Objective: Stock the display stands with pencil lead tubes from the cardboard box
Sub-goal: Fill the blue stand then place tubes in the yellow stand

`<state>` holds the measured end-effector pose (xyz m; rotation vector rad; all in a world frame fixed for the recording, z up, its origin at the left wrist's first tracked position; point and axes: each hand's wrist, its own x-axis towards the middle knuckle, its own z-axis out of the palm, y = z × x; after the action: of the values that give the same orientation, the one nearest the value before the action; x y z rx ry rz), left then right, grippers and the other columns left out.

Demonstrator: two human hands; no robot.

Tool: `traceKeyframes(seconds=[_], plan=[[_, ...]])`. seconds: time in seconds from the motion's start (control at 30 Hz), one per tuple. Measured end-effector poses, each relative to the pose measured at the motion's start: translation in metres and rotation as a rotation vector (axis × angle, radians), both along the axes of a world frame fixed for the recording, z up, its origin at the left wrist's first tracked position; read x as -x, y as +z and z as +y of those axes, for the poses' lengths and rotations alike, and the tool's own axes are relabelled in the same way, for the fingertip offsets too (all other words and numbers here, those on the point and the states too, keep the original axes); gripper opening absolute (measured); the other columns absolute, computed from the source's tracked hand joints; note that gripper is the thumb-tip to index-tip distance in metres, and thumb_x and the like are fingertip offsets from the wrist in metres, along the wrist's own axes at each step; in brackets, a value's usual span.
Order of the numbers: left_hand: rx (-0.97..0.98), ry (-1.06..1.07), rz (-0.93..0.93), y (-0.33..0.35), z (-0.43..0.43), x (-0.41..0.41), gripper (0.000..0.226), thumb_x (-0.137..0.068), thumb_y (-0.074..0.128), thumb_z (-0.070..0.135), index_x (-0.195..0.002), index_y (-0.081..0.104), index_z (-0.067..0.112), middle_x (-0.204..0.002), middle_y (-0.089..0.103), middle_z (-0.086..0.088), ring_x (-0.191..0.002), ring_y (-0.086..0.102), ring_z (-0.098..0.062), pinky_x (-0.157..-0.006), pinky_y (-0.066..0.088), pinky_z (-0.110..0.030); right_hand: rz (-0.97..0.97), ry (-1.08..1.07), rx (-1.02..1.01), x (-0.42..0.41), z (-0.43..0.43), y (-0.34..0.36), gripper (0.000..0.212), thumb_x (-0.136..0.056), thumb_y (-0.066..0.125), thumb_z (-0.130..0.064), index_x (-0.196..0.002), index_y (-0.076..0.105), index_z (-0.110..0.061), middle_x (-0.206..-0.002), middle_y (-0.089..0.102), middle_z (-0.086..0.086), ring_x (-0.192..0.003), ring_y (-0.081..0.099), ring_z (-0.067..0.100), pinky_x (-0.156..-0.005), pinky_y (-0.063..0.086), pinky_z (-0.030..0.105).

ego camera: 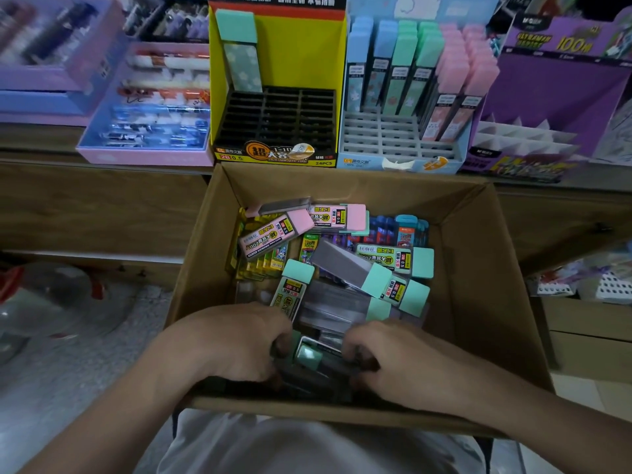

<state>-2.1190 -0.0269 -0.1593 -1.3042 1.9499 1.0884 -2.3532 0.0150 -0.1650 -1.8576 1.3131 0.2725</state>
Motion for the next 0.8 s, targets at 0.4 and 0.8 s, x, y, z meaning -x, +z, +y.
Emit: traceKeyframes(seconds=[0.4, 0.8], plan=[[-0.019, 0.017, -0.002, -0.0054, 0.0075, -0.0077, 0.042, -0.08, 0.081, 0.035, -0.107, 0.052, 0.046, -0.112, 0.051, 0.017, -0.107, 0.054, -0.011, -0.092, 0.053, -0.036, -0.015, -0.166, -0.095, 0.005, -0.0008, -0.0043, 0.026, -0.082, 0.082, -0.043, -0.103, 0.069, -0.032, -0.092, 0.067, -0.015, -0.085, 0.062, -0.002, -0.068, 0.05, 0.017], [0.006, -0.029, 0.009, -0.0056, 0.0068, -0.0057, 0.042, -0.081, 0.077, 0.04, -0.121, 0.062, 0.043, -0.117, 0.056, 0.017, -0.11, 0.056, -0.01, -0.097, 0.051, -0.032, -0.023, -0.123, -0.224, 0.0037, -0.0002, -0.0017, 0.028, -0.086, 0.073, -0.051, -0.098, 0.071, -0.026, -0.096, 0.071, -0.005, -0.088, 0.068, 0.01, -0.082, 0.056, 0.04]])
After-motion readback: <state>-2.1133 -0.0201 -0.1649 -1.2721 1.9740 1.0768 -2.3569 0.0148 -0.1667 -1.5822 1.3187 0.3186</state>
